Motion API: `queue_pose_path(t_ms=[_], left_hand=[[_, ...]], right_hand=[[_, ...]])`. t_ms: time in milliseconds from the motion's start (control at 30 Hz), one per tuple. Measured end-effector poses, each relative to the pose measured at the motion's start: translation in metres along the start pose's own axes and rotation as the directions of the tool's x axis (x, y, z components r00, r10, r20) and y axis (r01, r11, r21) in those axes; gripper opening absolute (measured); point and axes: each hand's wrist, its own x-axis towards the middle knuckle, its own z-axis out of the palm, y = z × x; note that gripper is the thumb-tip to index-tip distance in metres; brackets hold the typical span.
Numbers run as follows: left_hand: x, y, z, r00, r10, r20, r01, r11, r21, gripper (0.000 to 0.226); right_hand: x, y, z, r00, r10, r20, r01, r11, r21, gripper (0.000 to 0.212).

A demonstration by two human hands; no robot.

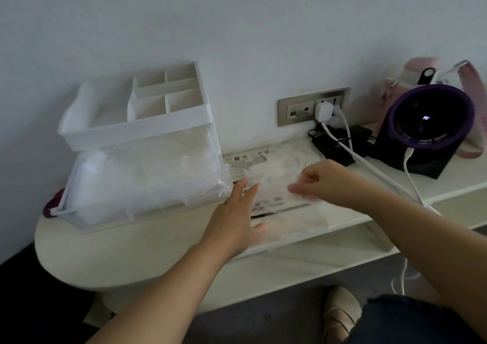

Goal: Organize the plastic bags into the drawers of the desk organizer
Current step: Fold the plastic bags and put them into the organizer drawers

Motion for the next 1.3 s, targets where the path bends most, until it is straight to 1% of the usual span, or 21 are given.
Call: queue_pose_path(t_ms=[67, 100, 200, 300, 367, 433, 467, 533, 567, 600, 633, 700, 733, 767, 833, 867, 967, 1033, 1133, 1200, 1300], left_hand=[[0.000, 0.001, -0.004, 0.999, -0.032, 0.006, 0.033, 0.990, -0.137, 0.074], [-0.001, 0.002, -0.007, 0.999, -0.047, -0.001, 0.046, 0.974, -0.224, 0.072], [-0.008, 0.007, -0.018, 0.994, -0.079, -0.073, 0.046, 0.925, -0.377, 0.067], [-0.023, 0.014, -0.031, 0.992, -0.102, -0.069, 0.063, 0.902, -0.427, 0.064], [-0.036, 0.017, -0.042, 0.994, -0.104, 0.018, 0.101, 0.889, -0.447, 0.068], [-0.048, 0.022, -0.058, 0.988, -0.062, 0.144, 0.123, 0.876, -0.466, 0.067], [-0.056, 0.024, -0.069, 0.983, -0.029, 0.182, 0.117, 0.863, -0.491, 0.063], [-0.069, 0.030, -0.092, 0.987, 0.010, 0.159, 0.087, 0.802, -0.591, 0.056], [-0.074, 0.034, -0.103, 0.994, 0.008, 0.107, 0.066, 0.736, -0.674, 0.054], [-0.079, 0.035, -0.114, 0.999, -0.013, 0.045, 0.043, 0.635, -0.771, 0.052], [-0.083, 0.035, -0.124, 0.999, -0.044, 0.013, 0.033, 0.495, -0.868, 0.050], [-0.087, 0.035, -0.142, 0.998, -0.046, 0.048, 0.055, 0.175, -0.983, 0.050], [-0.088, 0.036, -0.149, 0.996, -0.020, 0.083, 0.084, 0.052, -0.995, 0.054], [-0.090, 0.034, -0.157, 0.995, 0.014, 0.100, 0.100, -0.031, -0.994, 0.058], [-0.092, 0.031, -0.167, 0.994, 0.076, 0.073, 0.082, -0.122, -0.989, 0.061], [-0.093, 0.029, -0.171, 0.996, 0.079, 0.047, 0.059, -0.166, -0.984, 0.062], [-0.096, 0.019, -0.178, 1.000, 0.006, 0.014, 0.015, -0.271, -0.962, 0.069], [-0.096, 0.010, -0.178, 0.999, -0.035, 0.038, 0.024, -0.336, -0.942, 0.059], [-0.099, 0.000, -0.180, 0.996, -0.065, 0.060, 0.029, -0.395, -0.918, 0.045], [-0.098, -0.003, -0.182, 0.993, -0.097, 0.071, 0.027, -0.399, -0.917, 0.046], [-0.095, -0.008, -0.186, 0.986, -0.147, 0.082, 0.019, -0.386, -0.922, 0.046]], right_hand=[[0.002, -0.001, -0.005, 0.999, 0.039, 0.008, -0.040, 0.960, 0.277, 0.027], [0.002, -0.002, -0.007, 0.999, 0.048, 0.019, -0.052, 0.902, 0.428, 0.027], [-0.001, -0.013, -0.014, 0.996, 0.082, 0.026, -0.071, 0.612, 0.788, 0.019], [-0.009, -0.027, -0.014, 0.989, 0.145, 0.030, -0.073, 0.304, 0.950, 0.017], [-0.017, -0.041, -0.012, 0.989, 0.146, 0.019, -0.050, 0.206, 0.977, 0.025], [-0.025, -0.054, -0.012, 0.992, 0.125, 0.001, -0.026, 0.199, 0.980, 0.030], [-0.029, -0.063, -0.012, 0.993, 0.116, -0.019, -0.005, 0.205, 0.979, 0.027], [-0.037, -0.081, -0.013, 0.992, 0.101, -0.081, 0.058, 0.216, 0.975, 0.018], [-0.042, -0.092, -0.012, 0.989, 0.083, -0.125, 0.102, 0.235, 0.967, 0.015], [-0.047, -0.105, -0.011, 0.985, 0.048, -0.169, 0.150, 0.273, 0.950, 0.013], [-0.052, -0.117, -0.009, 0.979, -0.001, -0.202, 0.192, 0.322, 0.927, 0.012], [-0.060, -0.139, -0.004, 0.969, -0.128, -0.213, 0.248, 0.439, 0.864, 0.028], [-0.063, -0.149, 0.000, 0.963, -0.188, -0.193, 0.263, 0.501, 0.824, 0.037], [-0.065, -0.161, 0.005, 0.955, -0.243, -0.170, 0.281, 0.555, 0.783, 0.042], [-0.068, -0.180, 0.017, 0.944, -0.307, -0.121, 0.293, 0.611, 0.735, 0.042], [-0.068, -0.189, 0.024, 0.939, -0.329, -0.104, 0.303, 0.642, 0.704, 0.036], [-0.065, -0.201, 0.040, 0.917, -0.391, -0.075, 0.357, 0.727, 0.586, 0.015], [-0.063, -0.204, 0.045, 0.915, -0.400, -0.059, 0.358, 0.734, 0.577, 0.020], [-0.055, -0.207, 0.051, 0.922, -0.386, -0.026, 0.311, 0.701, 0.642, 0.035], [-0.051, -0.207, 0.053, 0.919, -0.395, -0.003, 0.270, 0.623, 0.735, 0.028], [-0.045, -0.209, 0.051, 0.865, -0.499, 0.056, 0.177, 0.407, 0.896, 0.040]])
